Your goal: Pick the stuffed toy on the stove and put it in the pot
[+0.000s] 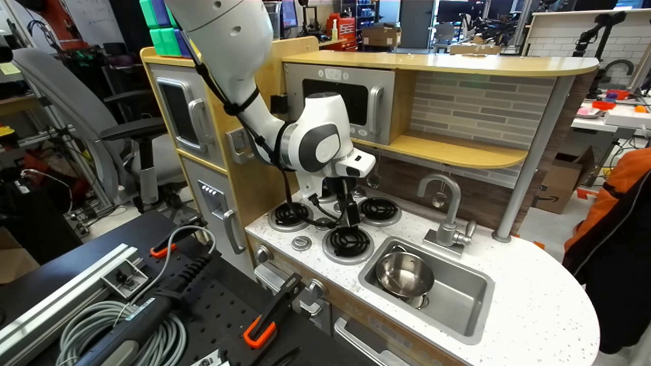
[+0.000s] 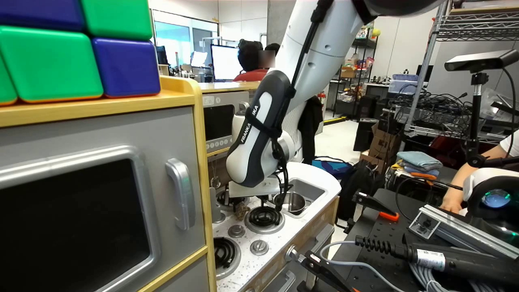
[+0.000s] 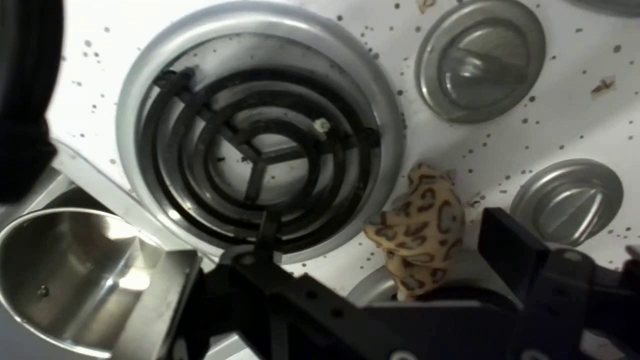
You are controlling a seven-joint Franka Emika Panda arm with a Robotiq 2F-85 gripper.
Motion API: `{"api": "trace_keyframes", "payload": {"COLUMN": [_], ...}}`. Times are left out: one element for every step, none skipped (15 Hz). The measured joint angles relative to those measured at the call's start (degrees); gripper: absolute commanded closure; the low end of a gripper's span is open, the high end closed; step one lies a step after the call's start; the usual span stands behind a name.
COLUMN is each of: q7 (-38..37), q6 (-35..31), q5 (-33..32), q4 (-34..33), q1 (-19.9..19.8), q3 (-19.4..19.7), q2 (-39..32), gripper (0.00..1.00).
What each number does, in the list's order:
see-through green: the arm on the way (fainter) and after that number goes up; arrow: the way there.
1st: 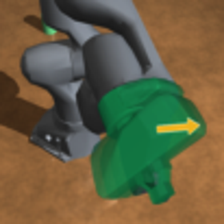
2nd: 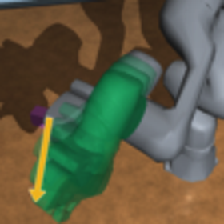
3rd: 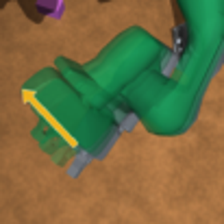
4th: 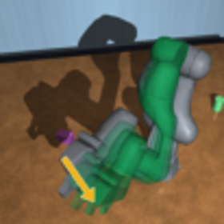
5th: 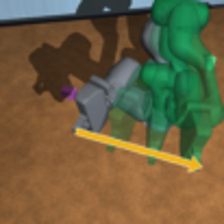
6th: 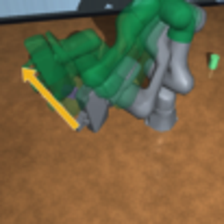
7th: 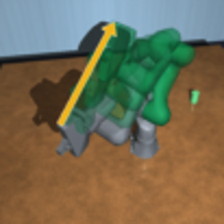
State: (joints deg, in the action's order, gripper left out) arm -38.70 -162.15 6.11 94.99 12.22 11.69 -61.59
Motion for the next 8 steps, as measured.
{"api": "trace_keyframes", "payload": {"q7": [-0.50,-0.85,-1.10,-1.28,-1.41,-1.47,-1.60,-1.66], "q6": [0.00,0.00,0.00,0.00,0.00,0.04,0.31,0.34], "q5": [0.00,0.00,0.00,0.00,0.00,0.00,0.00,0.00], "q4": [-1.42,-2.62,-3.77,-4.82,-5.72,-6.28,-6.40,-6.40], "q1": [0.10,0.14,0.15,0.15,0.15,0.14,0.13,0.08], "q3": [0.07,0.19,0.33,0.51,0.67,0.91,1.13,1.26], "q2": [-1.08,-1.97,-2.82,-3.63,-4.31,-4.69,-4.81,-4.86], "gripper": [0.00,0.25,0.28,0.34,0.44,0.50,0.56,0.64]}}
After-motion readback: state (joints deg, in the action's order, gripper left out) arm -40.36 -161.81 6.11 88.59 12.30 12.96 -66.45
